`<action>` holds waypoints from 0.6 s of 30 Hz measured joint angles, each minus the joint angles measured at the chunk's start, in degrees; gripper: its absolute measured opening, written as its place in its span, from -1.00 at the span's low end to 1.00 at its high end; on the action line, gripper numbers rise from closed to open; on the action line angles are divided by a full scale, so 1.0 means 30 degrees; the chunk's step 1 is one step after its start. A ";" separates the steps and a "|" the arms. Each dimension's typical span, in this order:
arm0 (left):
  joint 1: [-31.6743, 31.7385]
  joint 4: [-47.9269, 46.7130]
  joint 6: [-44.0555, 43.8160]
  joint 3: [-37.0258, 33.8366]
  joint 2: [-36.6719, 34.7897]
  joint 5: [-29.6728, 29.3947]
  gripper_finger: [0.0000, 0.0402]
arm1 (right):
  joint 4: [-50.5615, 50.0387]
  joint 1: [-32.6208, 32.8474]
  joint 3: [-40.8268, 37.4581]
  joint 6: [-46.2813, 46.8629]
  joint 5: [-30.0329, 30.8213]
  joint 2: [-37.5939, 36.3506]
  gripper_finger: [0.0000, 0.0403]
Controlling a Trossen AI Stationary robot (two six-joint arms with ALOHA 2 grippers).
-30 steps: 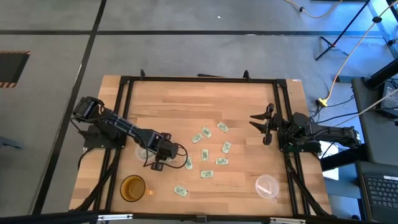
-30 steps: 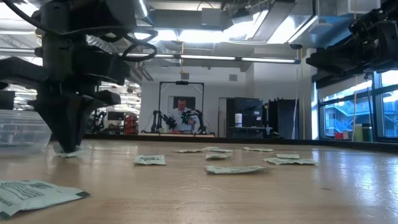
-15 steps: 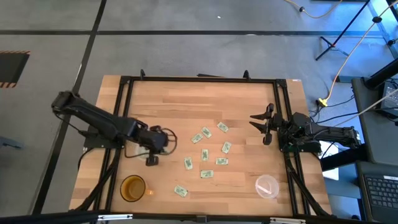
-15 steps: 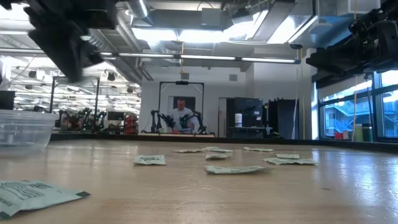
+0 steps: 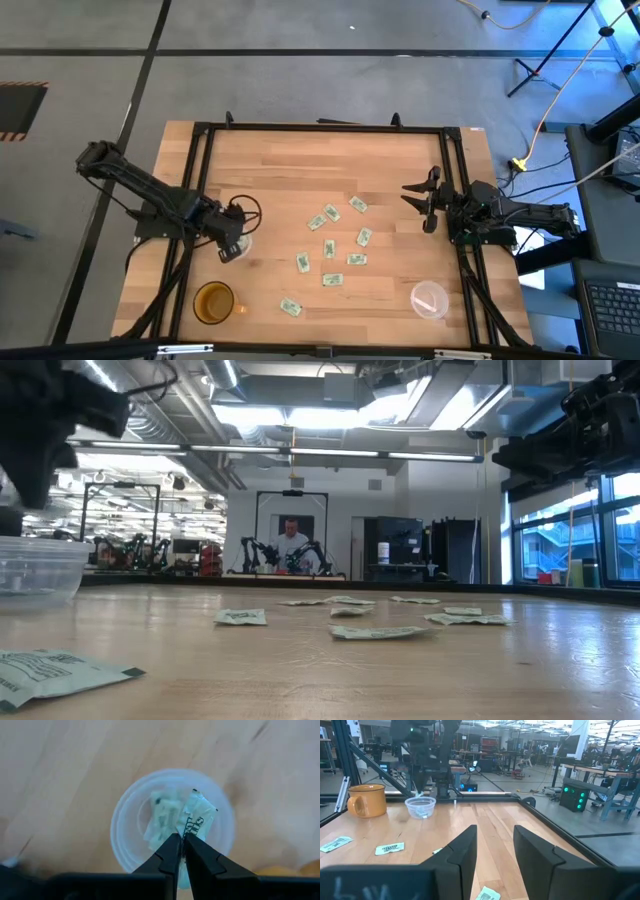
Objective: Pick and place items into bin
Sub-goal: Put the green stevia packet into the left transparent bin
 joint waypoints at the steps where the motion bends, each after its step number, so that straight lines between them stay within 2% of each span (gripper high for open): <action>1: -0.0107 0.0039 -0.0308 -0.0263 0.0028 -0.0003 -0.86 | -0.0007 0.0007 -0.0002 0.0000 0.0000 0.0005 -0.34; 5: -0.0359 0.0446 -0.1484 -0.1334 0.0020 -0.0014 -0.83 | -0.0005 0.0002 0.0006 0.0011 0.0000 0.0004 -0.34; 10: -0.0359 0.1909 -0.1314 -0.2256 0.0017 -0.0027 -0.84 | 0.0000 0.0004 0.0006 0.0000 0.0000 0.0007 -0.34; 18: -0.0354 0.2457 -0.1220 -0.2469 0.0020 -0.0605 -0.77 | -0.0007 0.0006 -0.0002 0.0000 0.0000 0.0007 -0.34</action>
